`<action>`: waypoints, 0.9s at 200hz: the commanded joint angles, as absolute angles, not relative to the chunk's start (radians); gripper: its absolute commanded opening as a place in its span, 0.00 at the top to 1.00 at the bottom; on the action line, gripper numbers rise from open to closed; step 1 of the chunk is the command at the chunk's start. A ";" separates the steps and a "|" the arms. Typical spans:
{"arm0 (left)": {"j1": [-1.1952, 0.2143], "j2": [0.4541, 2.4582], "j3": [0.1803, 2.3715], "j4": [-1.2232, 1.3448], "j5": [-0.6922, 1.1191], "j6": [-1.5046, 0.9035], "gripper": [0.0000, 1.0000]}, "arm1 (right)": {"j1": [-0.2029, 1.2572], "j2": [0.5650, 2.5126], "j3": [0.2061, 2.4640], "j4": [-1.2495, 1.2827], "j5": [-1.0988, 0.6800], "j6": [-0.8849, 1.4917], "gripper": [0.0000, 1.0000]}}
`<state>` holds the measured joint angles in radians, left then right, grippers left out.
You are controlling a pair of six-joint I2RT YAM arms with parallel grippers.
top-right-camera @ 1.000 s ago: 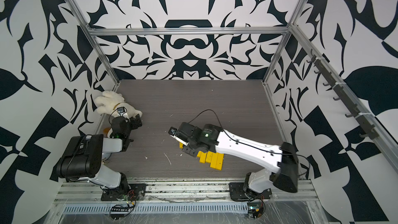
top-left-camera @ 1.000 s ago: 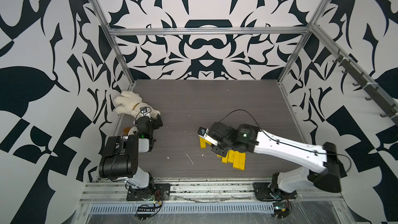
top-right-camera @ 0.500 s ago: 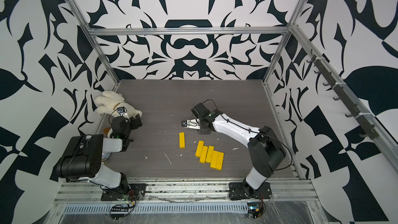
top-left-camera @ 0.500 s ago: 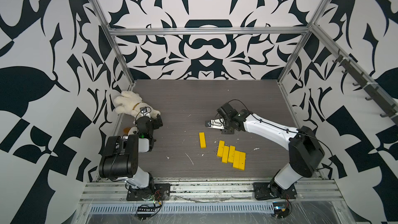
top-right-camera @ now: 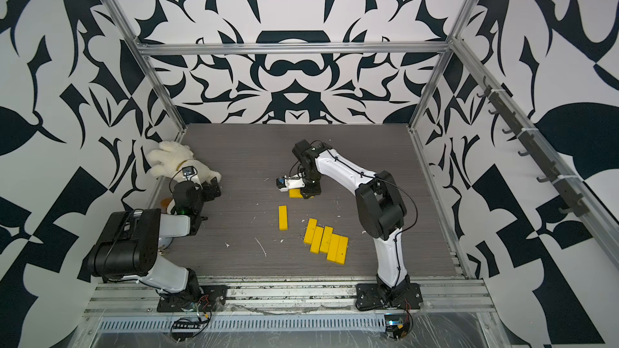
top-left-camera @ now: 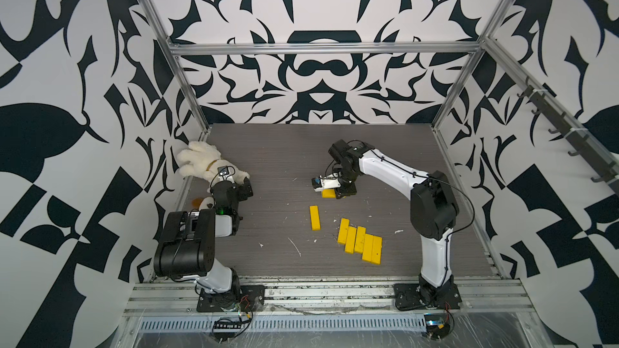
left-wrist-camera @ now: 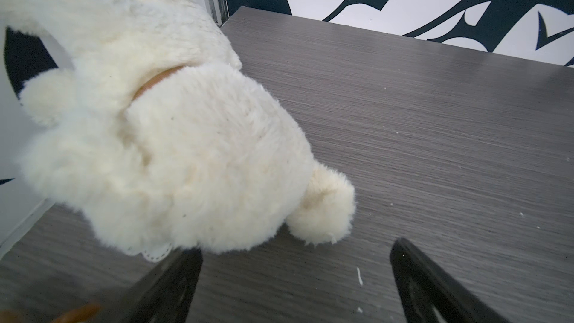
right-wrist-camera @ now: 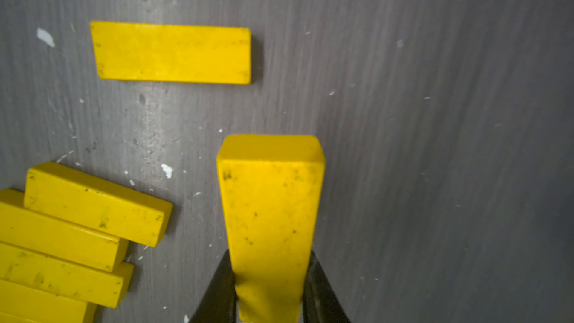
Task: Assemble the number 8 with building blocks
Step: Assemble the building block at the center of the board.
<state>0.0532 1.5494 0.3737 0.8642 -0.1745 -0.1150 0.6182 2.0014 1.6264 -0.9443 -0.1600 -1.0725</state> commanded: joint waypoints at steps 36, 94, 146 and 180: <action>0.058 1.545 0.380 0.879 -0.169 -0.115 0.01 | 0.637 2.010 1.580 -0.902 -0.207 -1.051 1.00; 0.057 1.545 0.380 0.879 -0.169 -0.115 0.01 | 0.646 2.125 1.636 -0.895 -0.145 -1.070 1.00; 0.058 1.545 0.381 0.880 -0.169 -0.115 0.01 | 0.650 2.130 1.637 -0.868 -0.107 -1.048 0.94; 0.057 1.544 0.380 0.879 -0.168 -0.115 0.01 | 0.652 2.166 1.695 -0.908 -0.099 -1.014 0.99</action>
<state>0.0532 1.5494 0.3737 0.8642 -0.1745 -0.1150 0.6487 2.1536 1.6390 -0.8906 -0.1169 -1.0443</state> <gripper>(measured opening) 0.992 0.273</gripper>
